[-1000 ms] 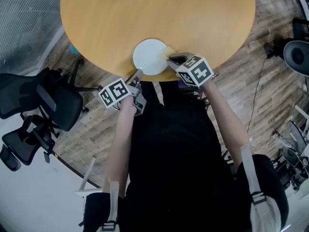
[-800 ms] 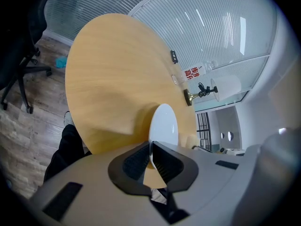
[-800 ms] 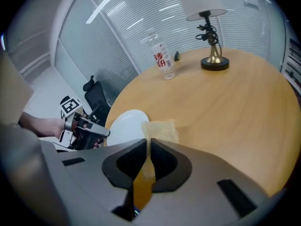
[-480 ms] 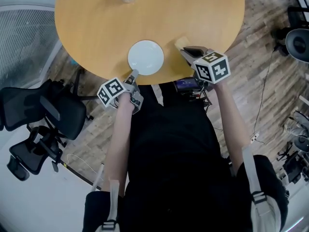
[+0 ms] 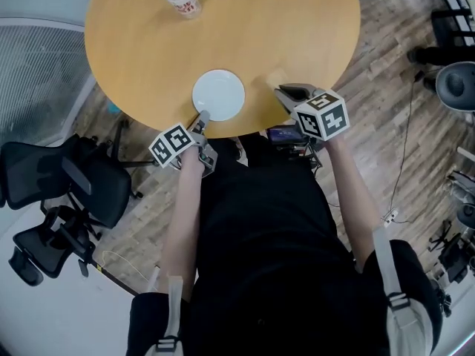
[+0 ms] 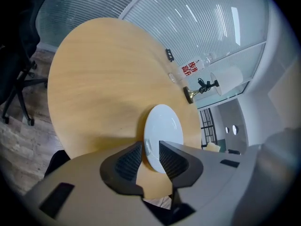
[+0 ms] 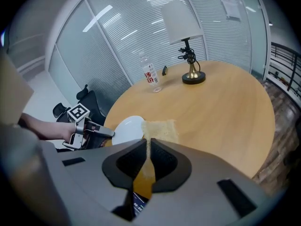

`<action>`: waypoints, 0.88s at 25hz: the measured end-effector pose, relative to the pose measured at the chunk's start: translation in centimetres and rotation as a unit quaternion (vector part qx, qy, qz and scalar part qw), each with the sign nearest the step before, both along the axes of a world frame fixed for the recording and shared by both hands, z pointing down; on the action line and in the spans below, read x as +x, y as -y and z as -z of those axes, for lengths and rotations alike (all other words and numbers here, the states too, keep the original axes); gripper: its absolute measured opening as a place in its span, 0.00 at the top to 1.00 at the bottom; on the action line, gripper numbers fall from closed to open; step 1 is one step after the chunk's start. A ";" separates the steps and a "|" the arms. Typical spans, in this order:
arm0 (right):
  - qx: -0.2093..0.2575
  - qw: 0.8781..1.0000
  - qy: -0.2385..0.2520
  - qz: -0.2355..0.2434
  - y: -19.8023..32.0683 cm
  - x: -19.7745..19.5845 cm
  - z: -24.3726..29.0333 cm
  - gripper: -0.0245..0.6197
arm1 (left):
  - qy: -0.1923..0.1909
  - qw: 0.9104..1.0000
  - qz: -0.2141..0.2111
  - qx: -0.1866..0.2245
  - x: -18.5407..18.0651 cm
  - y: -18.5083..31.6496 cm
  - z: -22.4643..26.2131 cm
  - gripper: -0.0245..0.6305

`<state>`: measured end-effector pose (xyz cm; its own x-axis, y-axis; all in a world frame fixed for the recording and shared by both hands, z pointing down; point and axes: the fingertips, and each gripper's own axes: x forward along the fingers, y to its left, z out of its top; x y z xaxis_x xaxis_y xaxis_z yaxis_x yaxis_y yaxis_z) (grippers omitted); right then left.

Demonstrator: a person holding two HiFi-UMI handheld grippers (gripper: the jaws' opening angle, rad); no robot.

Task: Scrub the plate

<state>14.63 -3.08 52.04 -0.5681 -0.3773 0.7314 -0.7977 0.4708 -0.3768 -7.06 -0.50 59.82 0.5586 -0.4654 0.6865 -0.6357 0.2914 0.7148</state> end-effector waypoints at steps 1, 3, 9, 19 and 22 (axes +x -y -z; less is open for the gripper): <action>0.003 1.000 -0.002 -0.004 0.0 0.1 0.2 0.91 | -0.011 1.000 0.003 0.005 0.0 0.1 0.1 0.79; 0.008 1.000 -0.005 -0.011 -0.2 0.3 0.6 0.91 | -0.024 0.999 0.021 0.010 -0.6 -0.1 0.3 0.77; 0.011 1.000 -0.010 -0.003 -2.8 -1.1 2.1 0.91 | -0.089 0.992 0.073 0.056 -2.2 -2.5 3.3 0.79; 0.016 0.992 -0.028 0.119 -10.9 -10.5 4.0 0.91 | -0.086 0.977 0.087 0.173 -7.0 -10.4 10.5 0.94; 0.029 0.988 -0.013 0.150 -13.6 -13.0 6.0 0.91 | -0.064 0.971 0.075 0.219 -7.7 -12.7 13.1 0.94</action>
